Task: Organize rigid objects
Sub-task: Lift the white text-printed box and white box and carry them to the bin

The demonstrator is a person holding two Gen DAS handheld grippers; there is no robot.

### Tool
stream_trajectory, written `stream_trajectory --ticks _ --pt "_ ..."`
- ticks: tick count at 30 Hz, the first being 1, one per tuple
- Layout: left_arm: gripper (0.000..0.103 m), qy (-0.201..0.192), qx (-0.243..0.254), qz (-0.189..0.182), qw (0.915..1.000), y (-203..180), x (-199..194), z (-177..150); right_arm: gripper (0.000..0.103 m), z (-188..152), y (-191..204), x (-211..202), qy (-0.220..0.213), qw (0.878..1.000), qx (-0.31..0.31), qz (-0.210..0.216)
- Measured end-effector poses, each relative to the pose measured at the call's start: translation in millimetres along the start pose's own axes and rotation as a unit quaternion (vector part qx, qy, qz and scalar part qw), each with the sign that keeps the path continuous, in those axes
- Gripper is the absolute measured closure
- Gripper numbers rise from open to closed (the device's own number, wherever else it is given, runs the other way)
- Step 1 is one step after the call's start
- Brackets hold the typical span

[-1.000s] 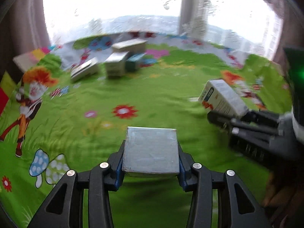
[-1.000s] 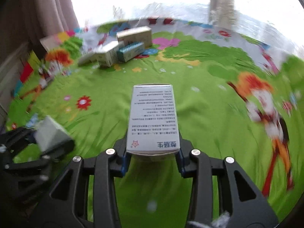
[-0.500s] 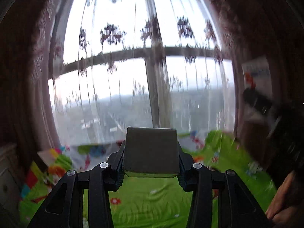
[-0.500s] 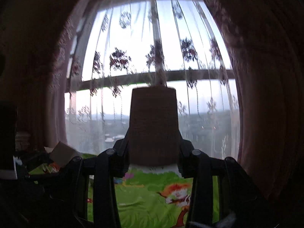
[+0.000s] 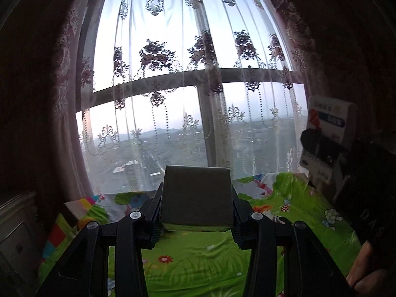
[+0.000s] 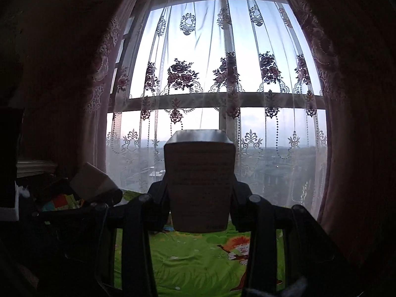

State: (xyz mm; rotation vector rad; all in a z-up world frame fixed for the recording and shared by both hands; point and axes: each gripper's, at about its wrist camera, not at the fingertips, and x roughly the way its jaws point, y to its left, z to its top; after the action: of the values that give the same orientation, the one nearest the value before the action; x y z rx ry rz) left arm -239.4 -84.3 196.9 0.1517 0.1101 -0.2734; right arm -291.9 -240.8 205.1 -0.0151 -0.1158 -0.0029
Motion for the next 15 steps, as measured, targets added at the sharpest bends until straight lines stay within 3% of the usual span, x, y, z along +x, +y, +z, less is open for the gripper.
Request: stream_trajectory --ticks 7,15 --pt "0.058 0.003 -0.005 0.028 0.9996 22.6 -12.0 -10.2 0.06 -2.4 14.3 1.7 0.01 1.0 -0.007 0.026" --pt "0.058 -0.003 -0.026 0.105 0.9941 69.3 -45.3 -25.9 0.06 -0.1 54.6 -1.8 0.009 0.995 -0.025 0.101"
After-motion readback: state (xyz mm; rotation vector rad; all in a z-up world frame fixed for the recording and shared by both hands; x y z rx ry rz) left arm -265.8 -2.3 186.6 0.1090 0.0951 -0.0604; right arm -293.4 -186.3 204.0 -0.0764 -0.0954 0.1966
